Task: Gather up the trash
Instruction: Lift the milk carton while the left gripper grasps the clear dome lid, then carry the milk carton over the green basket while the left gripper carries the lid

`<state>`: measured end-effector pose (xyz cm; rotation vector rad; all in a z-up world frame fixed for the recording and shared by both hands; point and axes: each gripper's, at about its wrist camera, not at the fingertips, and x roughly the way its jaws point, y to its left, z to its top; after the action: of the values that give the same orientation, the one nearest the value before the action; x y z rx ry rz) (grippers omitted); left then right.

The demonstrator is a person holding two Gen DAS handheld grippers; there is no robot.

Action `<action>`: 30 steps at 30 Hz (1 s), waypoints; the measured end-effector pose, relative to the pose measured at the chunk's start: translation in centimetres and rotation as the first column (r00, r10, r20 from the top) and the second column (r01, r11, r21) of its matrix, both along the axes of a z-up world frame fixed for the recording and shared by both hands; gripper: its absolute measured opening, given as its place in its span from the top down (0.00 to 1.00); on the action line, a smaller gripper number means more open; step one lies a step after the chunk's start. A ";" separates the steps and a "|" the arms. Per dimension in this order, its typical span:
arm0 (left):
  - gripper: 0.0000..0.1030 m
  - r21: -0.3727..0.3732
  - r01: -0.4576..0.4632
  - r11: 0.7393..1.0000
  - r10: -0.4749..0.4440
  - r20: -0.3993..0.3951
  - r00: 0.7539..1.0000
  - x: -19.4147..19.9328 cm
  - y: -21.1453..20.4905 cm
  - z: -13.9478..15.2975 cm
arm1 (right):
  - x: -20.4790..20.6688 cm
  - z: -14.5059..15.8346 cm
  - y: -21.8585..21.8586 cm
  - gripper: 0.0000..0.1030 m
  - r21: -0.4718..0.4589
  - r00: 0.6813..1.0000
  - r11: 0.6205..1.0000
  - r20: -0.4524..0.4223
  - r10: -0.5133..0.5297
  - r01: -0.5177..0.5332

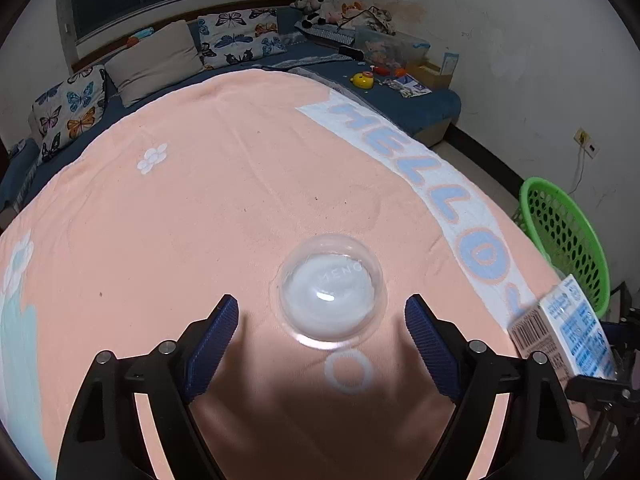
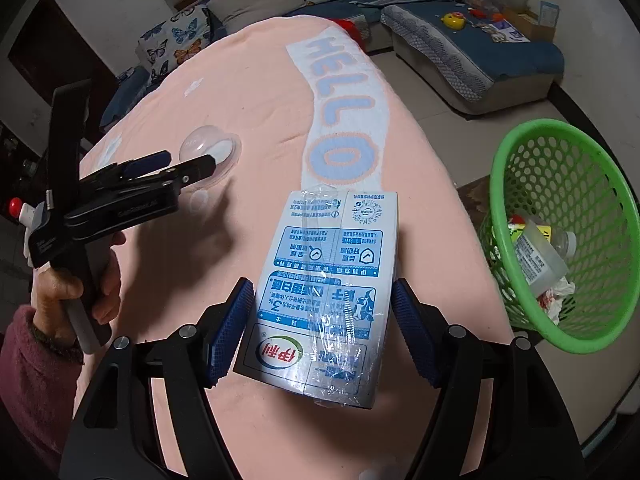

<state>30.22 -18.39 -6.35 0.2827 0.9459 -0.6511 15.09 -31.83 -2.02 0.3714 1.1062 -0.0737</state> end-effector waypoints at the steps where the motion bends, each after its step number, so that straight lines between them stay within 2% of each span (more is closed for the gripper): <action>1: 0.20 0.000 0.002 1.000 -0.002 -0.003 1.000 0.1 -0.1 -0.1 | 0.0 0.0 -0.1 0.31 0.003 1.000 1.000 0.001 0.001 -0.001; 6: 0.32 0.004 0.004 1.000 -0.004 -0.013 1.000 0.5 -0.7 -0.8 | -0.2 -0.1 -0.2 0.31 0.004 1.000 1.000 0.004 0.012 -0.012; 9: 0.36 0.001 0.007 1.000 -0.007 -0.015 1.000 0.7 -1.0 -1.1 | -0.3 -0.2 -0.3 0.31 0.004 1.000 1.000 0.004 0.016 -0.016; 13: 0.36 0.010 0.015 1.000 -0.014 -0.004 1.000 0.5 -1.3 -1.4 | -0.5 -0.3 -0.2 0.31 -0.001 1.000 1.000 0.003 0.019 -0.019; 16: 0.43 0.004 0.017 1.000 -0.017 0.001 1.000 0.5 -1.5 -1.3 | -0.6 -0.3 -0.2 0.31 0.003 1.000 1.000 0.001 0.020 -0.020; 30: 0.44 -0.011 0.023 1.000 -0.023 0.014 1.000 -0.9 -1.2 -0.7 | -1.6 0.3 -0.9 0.32 0.025 1.000 1.000 0.023 0.006 -0.007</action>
<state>29.31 -19.57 -7.10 0.2884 0.9262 -0.6744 13.50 -32.70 -1.68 0.3900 1.0867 -0.0496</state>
